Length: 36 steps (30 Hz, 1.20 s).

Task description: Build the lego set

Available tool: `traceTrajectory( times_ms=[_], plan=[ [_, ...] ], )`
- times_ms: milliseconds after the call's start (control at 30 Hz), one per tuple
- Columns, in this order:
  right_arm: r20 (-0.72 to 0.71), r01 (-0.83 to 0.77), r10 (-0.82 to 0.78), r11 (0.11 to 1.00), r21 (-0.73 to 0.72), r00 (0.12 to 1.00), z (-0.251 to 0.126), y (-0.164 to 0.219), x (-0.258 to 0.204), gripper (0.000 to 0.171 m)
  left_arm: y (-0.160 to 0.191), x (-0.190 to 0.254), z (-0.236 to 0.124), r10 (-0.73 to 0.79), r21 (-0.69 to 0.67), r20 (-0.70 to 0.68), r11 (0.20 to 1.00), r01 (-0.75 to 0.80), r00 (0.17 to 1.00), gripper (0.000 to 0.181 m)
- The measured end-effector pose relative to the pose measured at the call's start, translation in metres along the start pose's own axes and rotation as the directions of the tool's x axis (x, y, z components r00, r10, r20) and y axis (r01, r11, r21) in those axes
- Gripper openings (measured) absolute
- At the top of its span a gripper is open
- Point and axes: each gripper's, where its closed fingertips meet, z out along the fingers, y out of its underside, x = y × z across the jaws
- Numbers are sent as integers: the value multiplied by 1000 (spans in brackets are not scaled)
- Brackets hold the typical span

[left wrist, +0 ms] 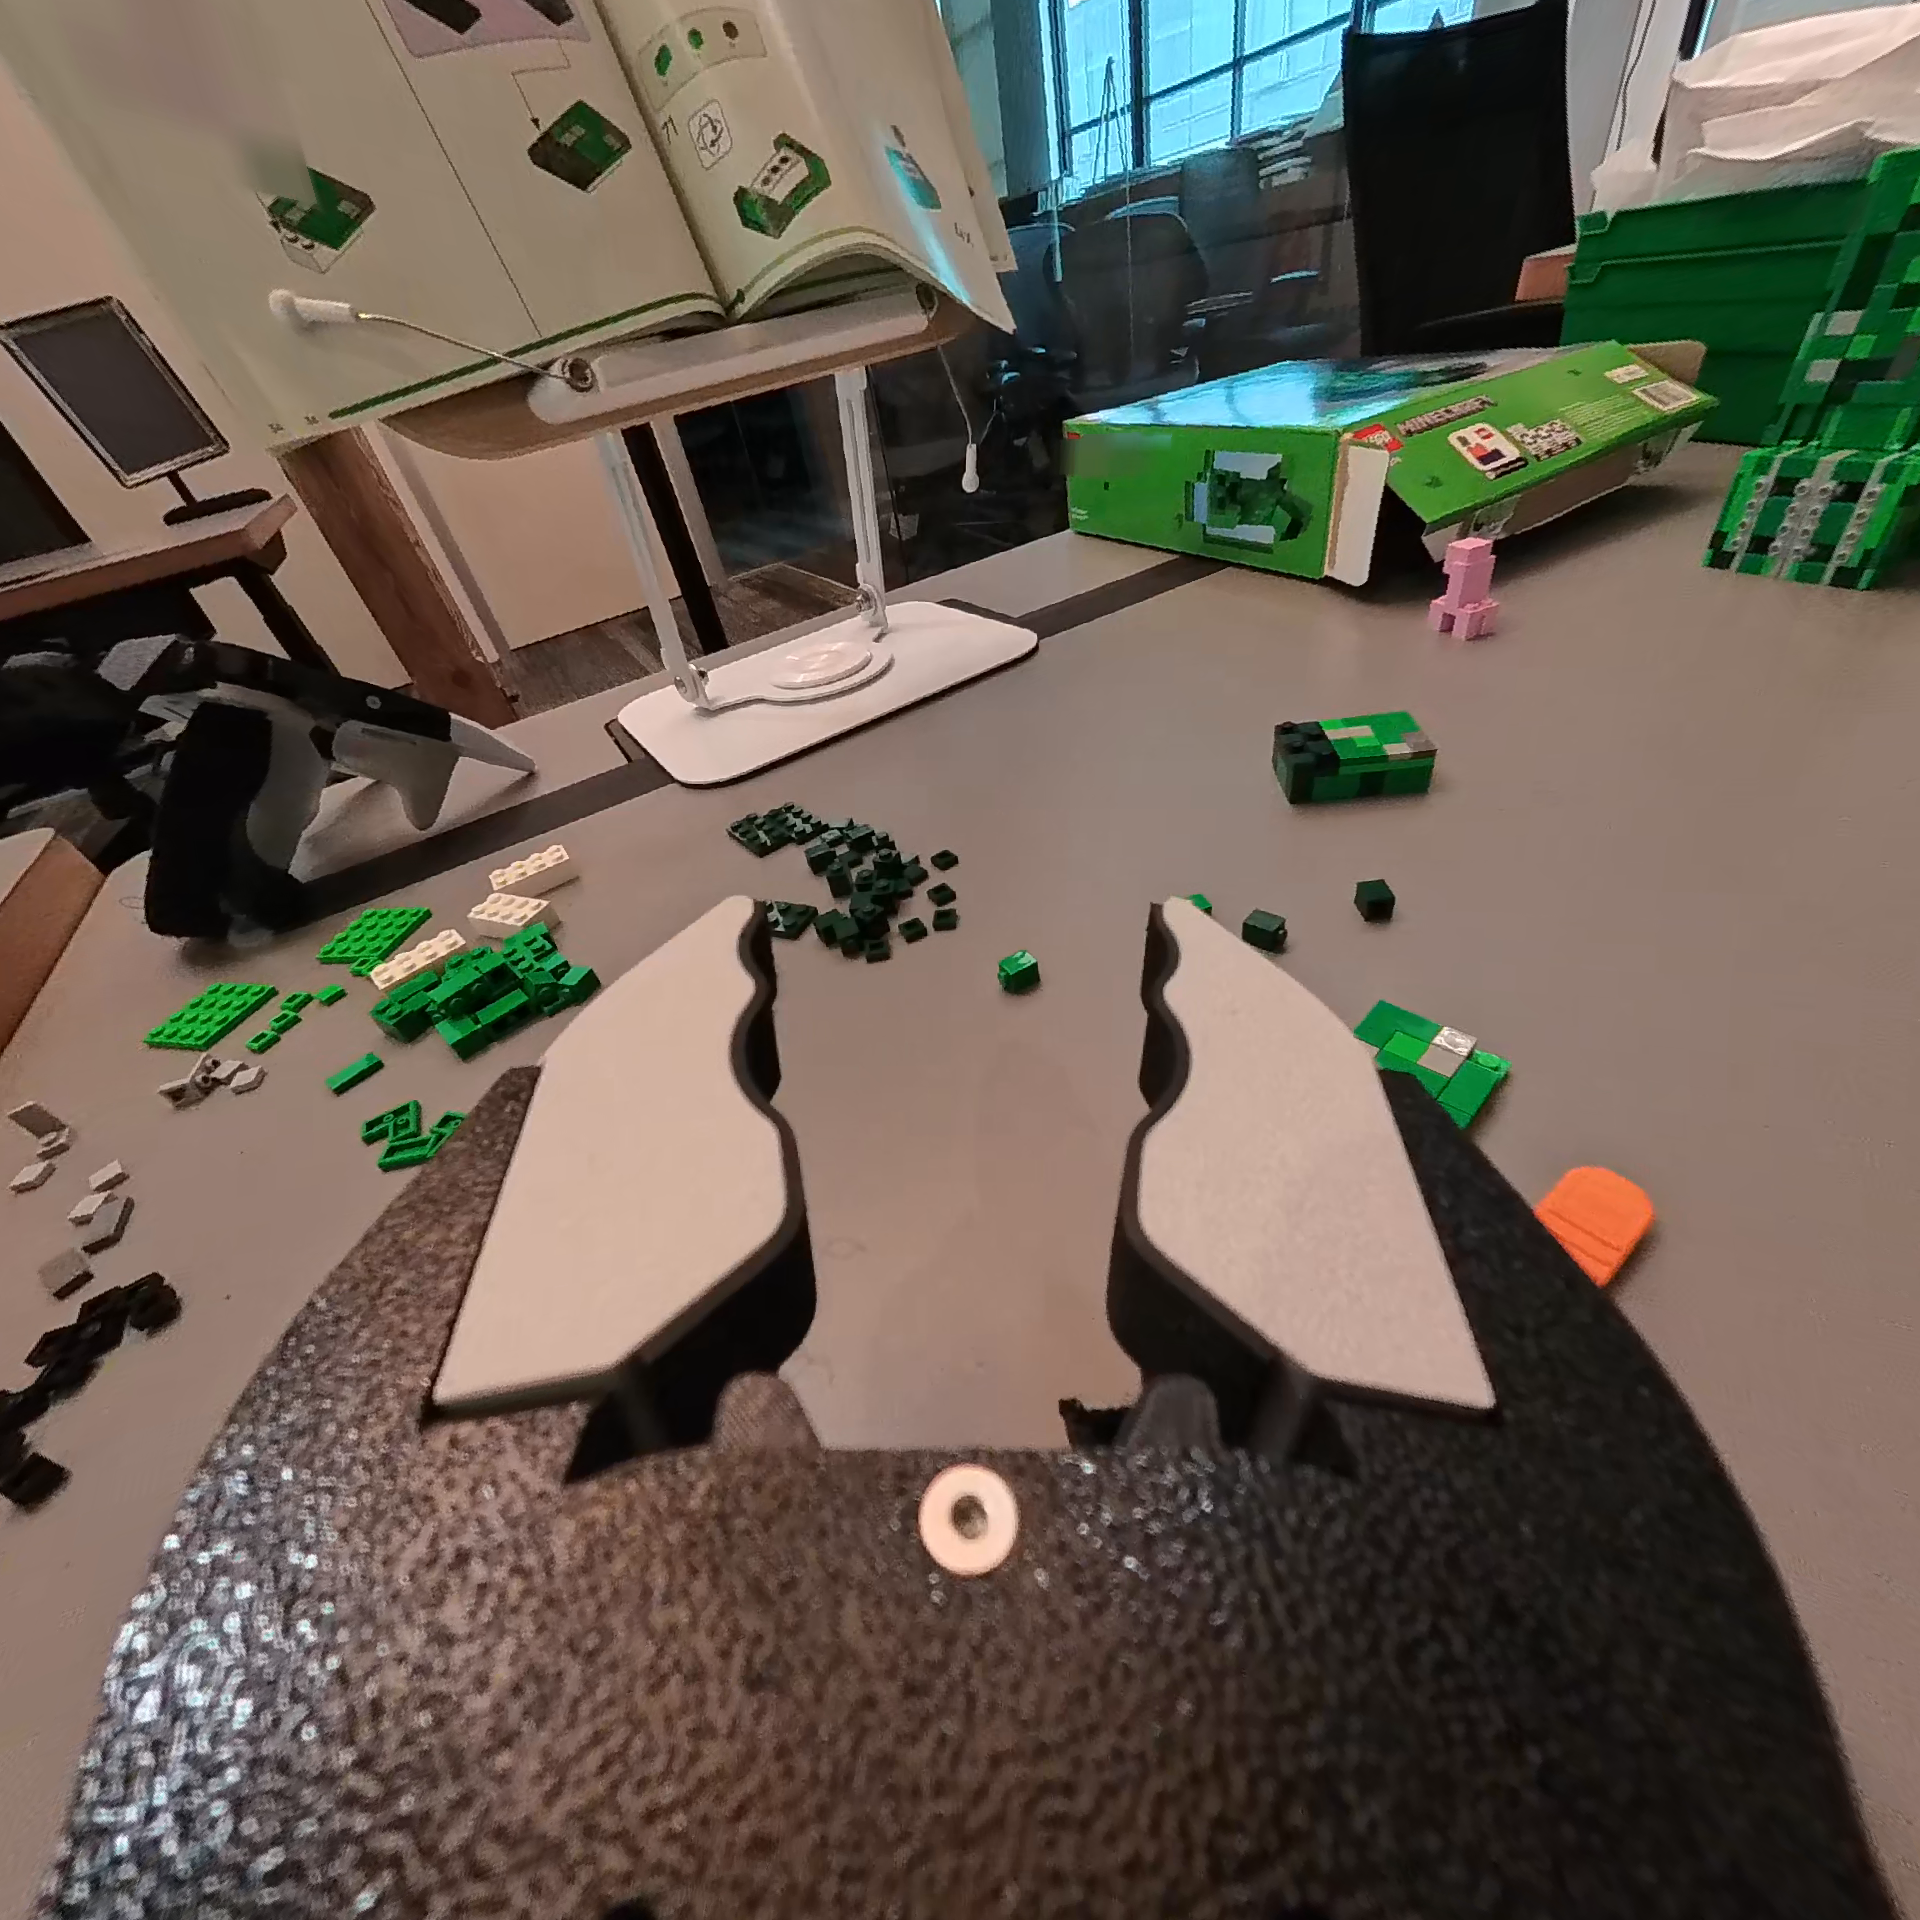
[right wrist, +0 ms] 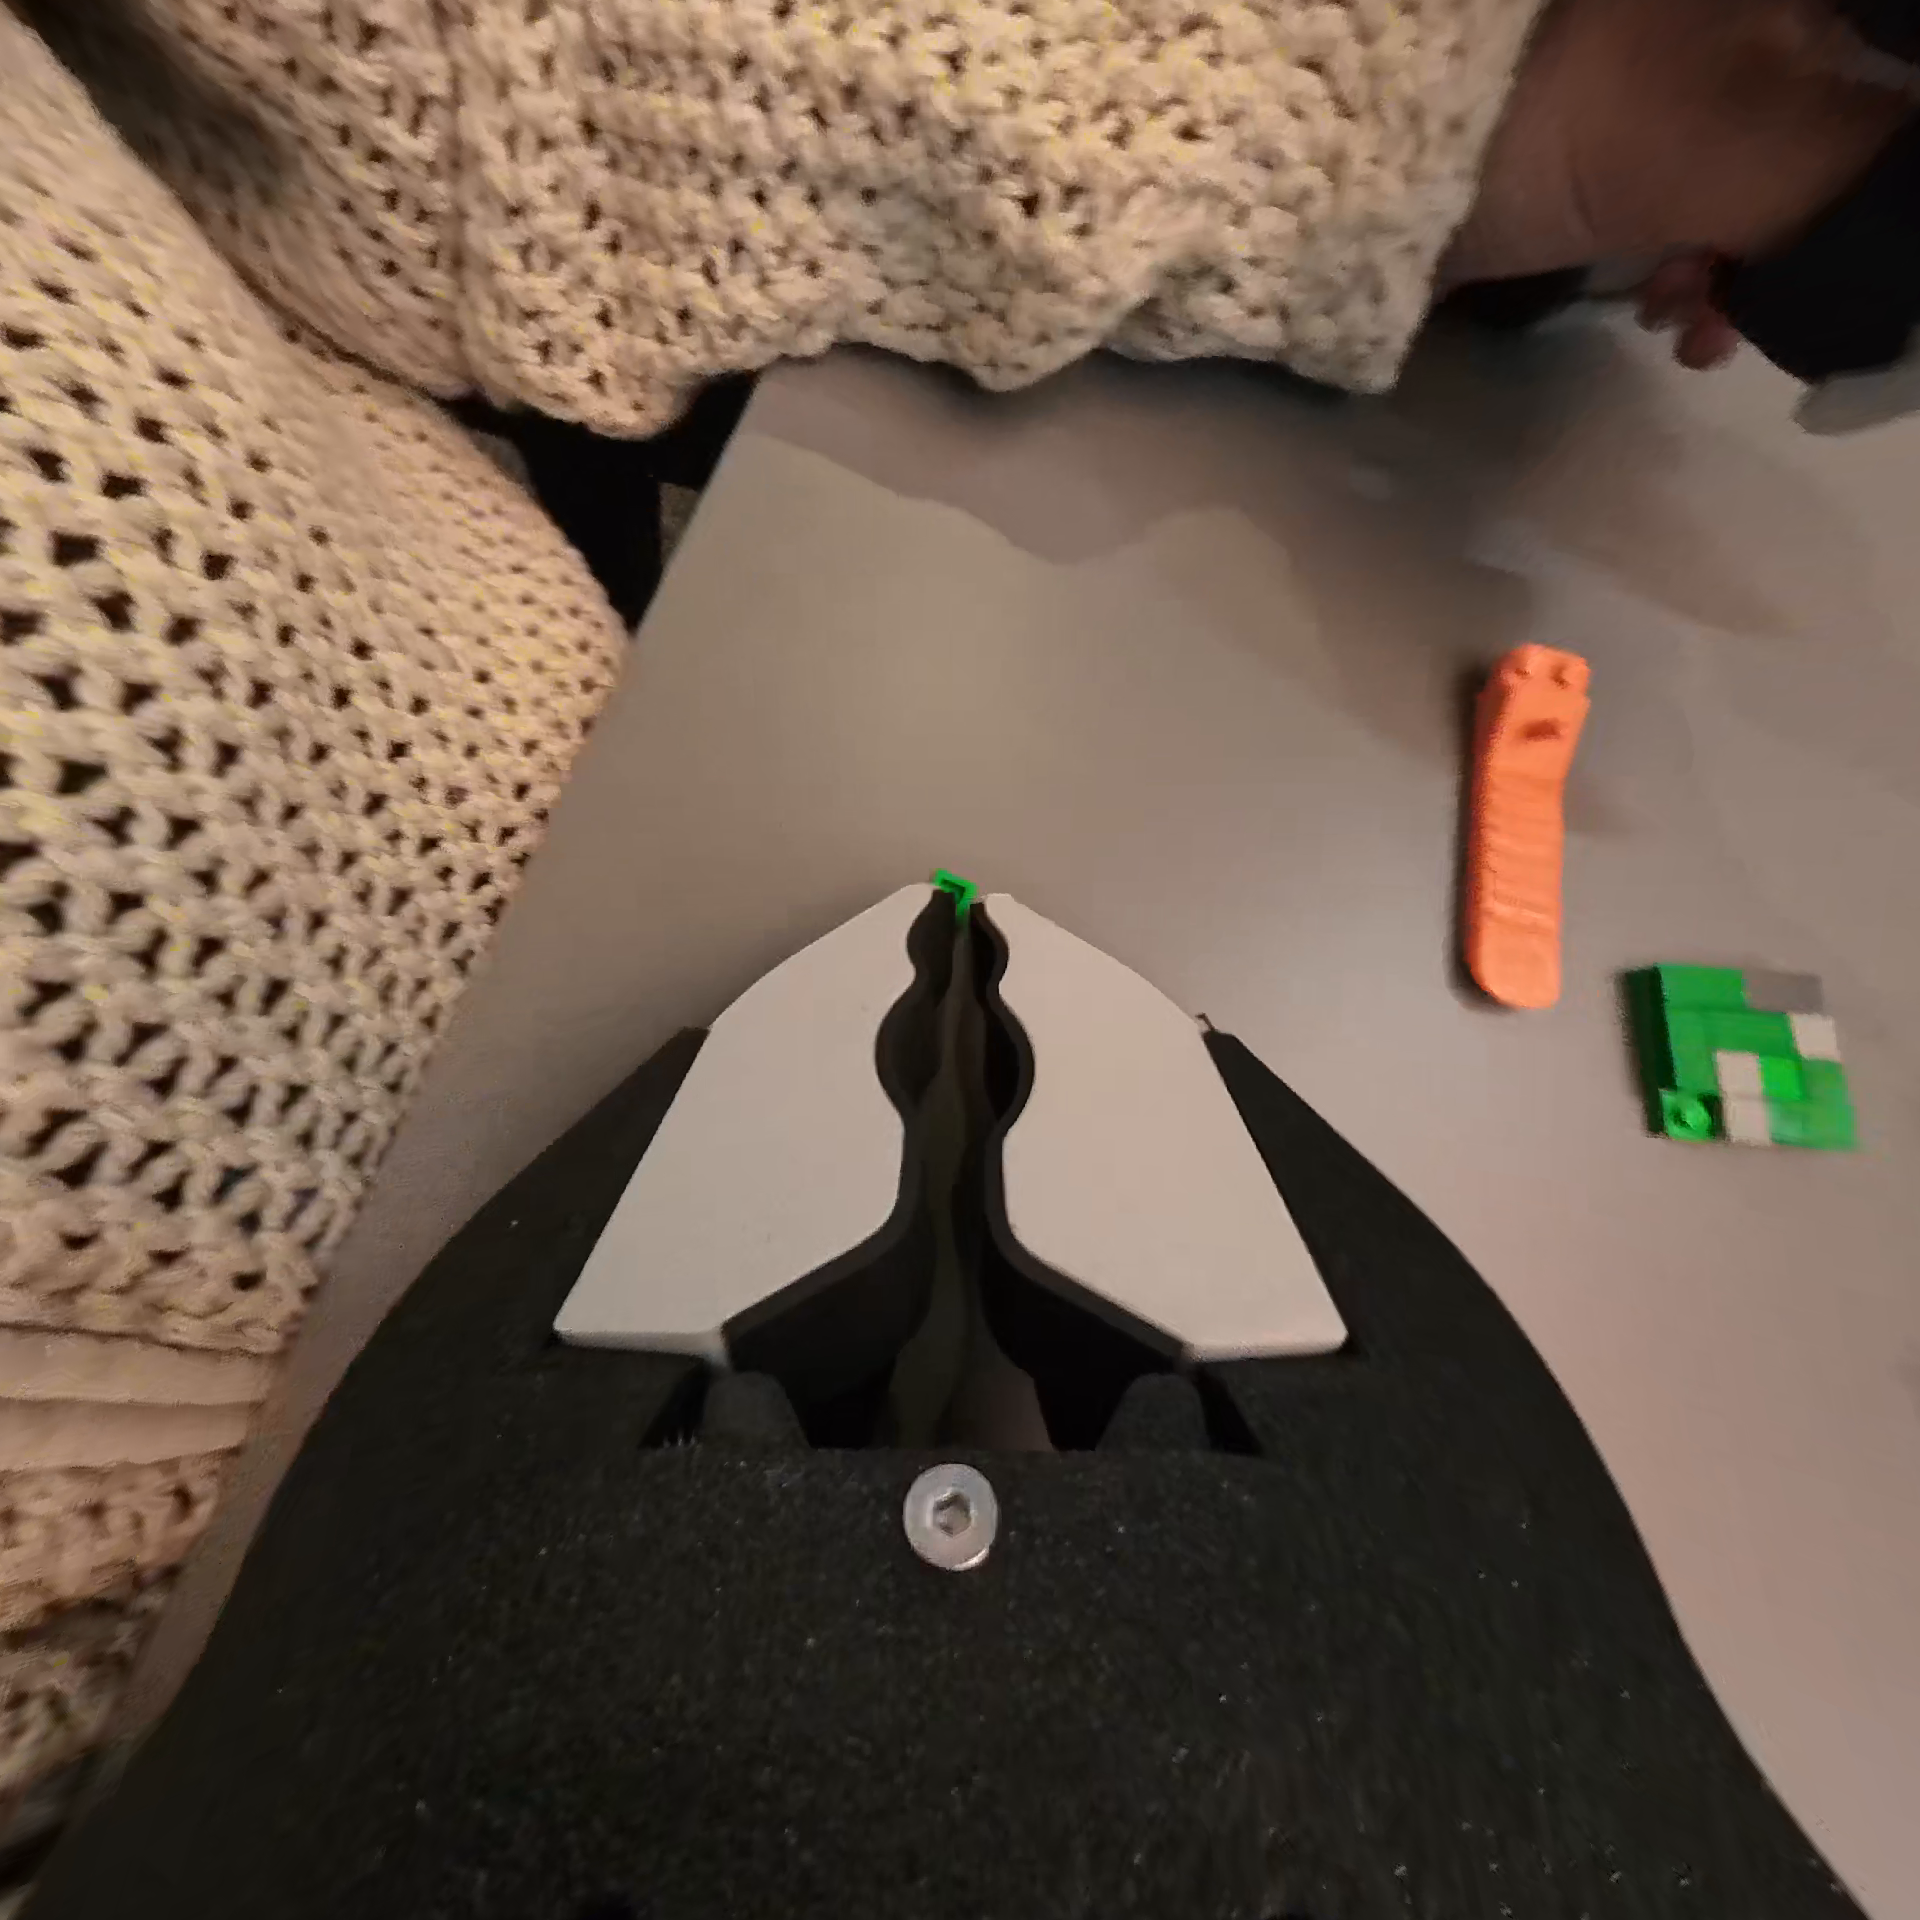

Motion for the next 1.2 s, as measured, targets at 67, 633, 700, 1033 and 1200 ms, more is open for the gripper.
traceTrajectory(
  times_ms=[67,633,700,1033,1200],
  plan=[
    [-24,-46,46,999,17,999,-5,4,9,3,0,0,0,0,-1,-1,1000,0,1000,68],
    [-32,-24,23,999,-33,999,0,-2,2,14,0,0,1,-1,1,1,1000,1,1000,68],
    [-26,-17,16,999,-45,1000,1,0,2,14,0,0,1,0,0,1,1000,0,1000,68],
    [21,-24,25,999,-41,999,3,1,-4,8,0,0,1,3,0,1,1000,-3,1000,68],
    [9,-38,38,999,-6,999,1,0,-1,7,0,0,1,5,0,1,1000,-5,1000,68]
  ],
)
